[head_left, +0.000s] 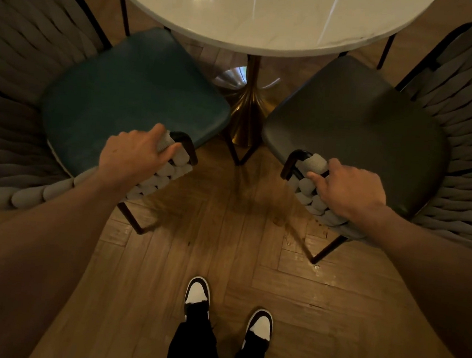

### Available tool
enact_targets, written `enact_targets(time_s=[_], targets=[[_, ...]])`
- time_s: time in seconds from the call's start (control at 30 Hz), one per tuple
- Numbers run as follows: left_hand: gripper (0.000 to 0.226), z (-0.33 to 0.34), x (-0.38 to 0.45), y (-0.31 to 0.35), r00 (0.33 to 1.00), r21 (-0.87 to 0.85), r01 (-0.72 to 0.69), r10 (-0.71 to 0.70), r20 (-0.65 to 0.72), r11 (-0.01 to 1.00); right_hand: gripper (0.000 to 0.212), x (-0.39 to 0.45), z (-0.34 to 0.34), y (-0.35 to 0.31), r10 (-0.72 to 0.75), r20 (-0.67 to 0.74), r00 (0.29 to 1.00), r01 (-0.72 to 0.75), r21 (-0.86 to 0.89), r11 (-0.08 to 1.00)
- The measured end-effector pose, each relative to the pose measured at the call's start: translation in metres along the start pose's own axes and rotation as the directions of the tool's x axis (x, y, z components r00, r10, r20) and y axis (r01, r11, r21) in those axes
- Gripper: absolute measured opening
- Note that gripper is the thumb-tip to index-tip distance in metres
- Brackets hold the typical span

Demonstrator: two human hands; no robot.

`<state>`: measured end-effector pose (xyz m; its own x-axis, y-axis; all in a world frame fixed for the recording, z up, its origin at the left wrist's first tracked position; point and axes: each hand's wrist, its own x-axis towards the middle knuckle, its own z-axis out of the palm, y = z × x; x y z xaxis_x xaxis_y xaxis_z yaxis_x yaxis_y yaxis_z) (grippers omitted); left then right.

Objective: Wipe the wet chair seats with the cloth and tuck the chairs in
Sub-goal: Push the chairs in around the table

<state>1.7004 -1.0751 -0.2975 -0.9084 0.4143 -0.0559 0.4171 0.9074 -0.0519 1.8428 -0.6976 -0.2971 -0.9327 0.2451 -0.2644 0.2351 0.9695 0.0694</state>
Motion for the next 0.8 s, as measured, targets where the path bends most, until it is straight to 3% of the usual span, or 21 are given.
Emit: enact_targets(time_s=[0.33,0.6,0.8], targets=[[0.051,-0.0006,-0.0018,0.002,0.999,0.0,-0.022,0.022,-0.044,1.0,0.063,0.0017,0.0028,0.0002,0.003,-0.009,1.0,-0.003,-0.017,1.0],[0.051,-0.0013,-0.0015,0.0059,1.0,-0.012,0.014,-0.014,-0.001,1.0,0.077,-0.0005,0.0028,0.0012,0.006,-0.01,1.0,-0.006,0.023,1.0],[0.049,-0.0045,-0.0025,0.0091,0.998,-0.003,0.056,-0.056,0.041,0.998,0.065,-0.0036,-0.0009,-0.0018,-0.013,-0.006,1.0,0.013,-0.022,1.0]])
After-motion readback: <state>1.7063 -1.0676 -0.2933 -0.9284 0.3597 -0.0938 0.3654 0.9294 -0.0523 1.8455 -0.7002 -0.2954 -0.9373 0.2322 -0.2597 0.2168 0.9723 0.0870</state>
